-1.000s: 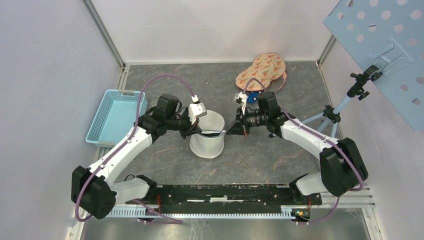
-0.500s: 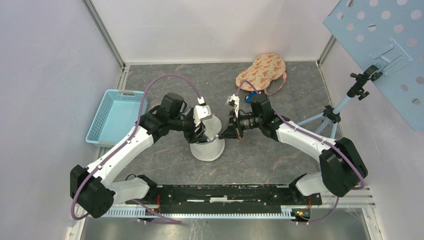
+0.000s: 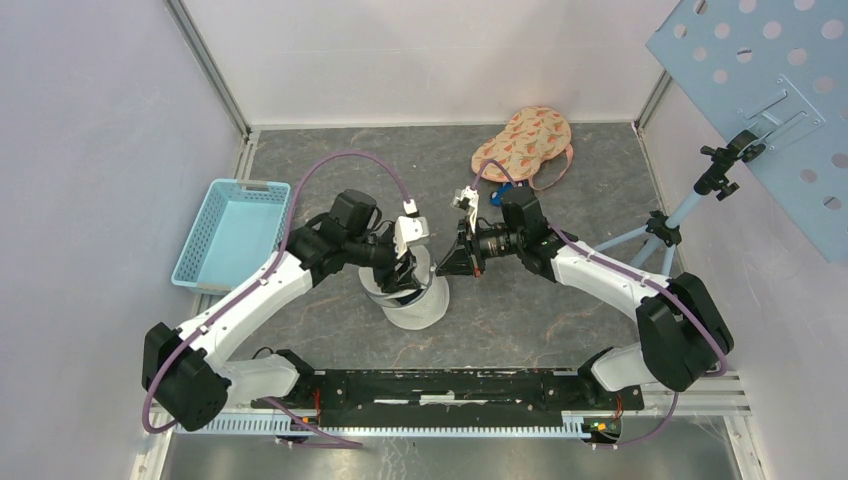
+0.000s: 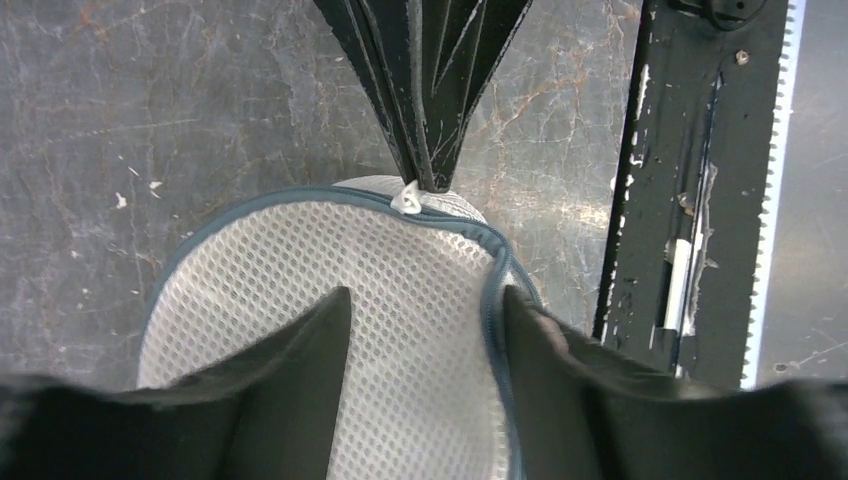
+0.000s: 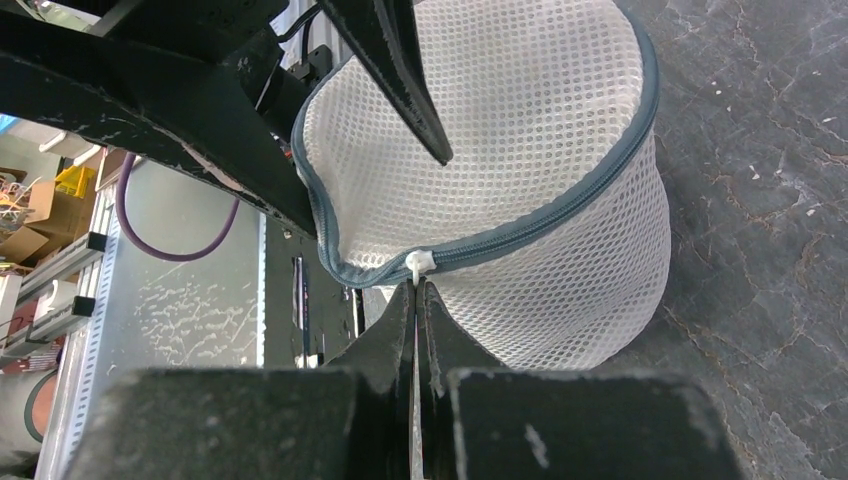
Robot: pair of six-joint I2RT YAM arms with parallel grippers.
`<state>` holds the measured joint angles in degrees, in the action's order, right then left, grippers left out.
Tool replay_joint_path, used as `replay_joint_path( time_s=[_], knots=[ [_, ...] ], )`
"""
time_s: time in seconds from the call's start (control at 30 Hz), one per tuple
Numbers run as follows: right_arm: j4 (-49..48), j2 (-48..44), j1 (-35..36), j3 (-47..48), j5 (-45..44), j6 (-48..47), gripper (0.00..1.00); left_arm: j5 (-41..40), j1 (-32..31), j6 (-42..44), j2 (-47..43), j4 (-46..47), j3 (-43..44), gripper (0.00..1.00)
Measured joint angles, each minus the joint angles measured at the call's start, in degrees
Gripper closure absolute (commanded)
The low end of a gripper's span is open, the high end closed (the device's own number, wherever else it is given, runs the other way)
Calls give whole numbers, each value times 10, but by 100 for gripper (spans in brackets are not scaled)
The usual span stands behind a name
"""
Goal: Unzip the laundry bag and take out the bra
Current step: Unzip the laundry bag at the center of the board.
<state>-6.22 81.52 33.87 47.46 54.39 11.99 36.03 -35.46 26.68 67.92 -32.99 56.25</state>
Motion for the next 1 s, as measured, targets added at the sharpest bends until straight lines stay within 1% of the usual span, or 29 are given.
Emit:
replay_joint_path(
  time_s=[0.13, 0.2, 0.27, 0.4, 0.53, 0.57, 0.67, 0.7, 0.77, 0.87, 1.0],
  knots=[
    [1, 0, -4, 0, 0, -1, 100, 0, 0, 3, -5, -11, -10, 76],
    [2, 0, -11, 0, 0, -2, 100, -7, 0, 7, -12, -15, -19, 89],
    [5, 0, -19, 0, 0, -4, 100, -17, 2, 12, -19, -17, -29, 97],
    [24, -1, -36, 0, 1, -24, 100, -31, 20, 30, -29, -17, -38, 98],
    [57, -3, -50, 0, 1, -58, 100, -42, 60, 51, -29, -14, -38, 98],
    [65, -4, -54, 0, 0, -66, 100, -43, 75, 57, -28, -13, -38, 96],
    [76, -5, -59, 0, 0, -80, 100, -43, 111, 64, -17, -12, -30, 62],
    [74, -5, -59, 0, 0, -78, 100, -41, 118, 66, -11, -16, -23, 53],
    [67, -6, -57, -1, 2, -71, 100, -35, 123, 73, -2, -26, -5, 42],
    [50, -7, -49, -2, 5, -51, 100, -9, 126, 73, -4, -39, 19, 30],
    [24, -7, -28, -5, 9, -25, 100, 17, 107, 70, -24, -47, 35, 26]
  ],
)
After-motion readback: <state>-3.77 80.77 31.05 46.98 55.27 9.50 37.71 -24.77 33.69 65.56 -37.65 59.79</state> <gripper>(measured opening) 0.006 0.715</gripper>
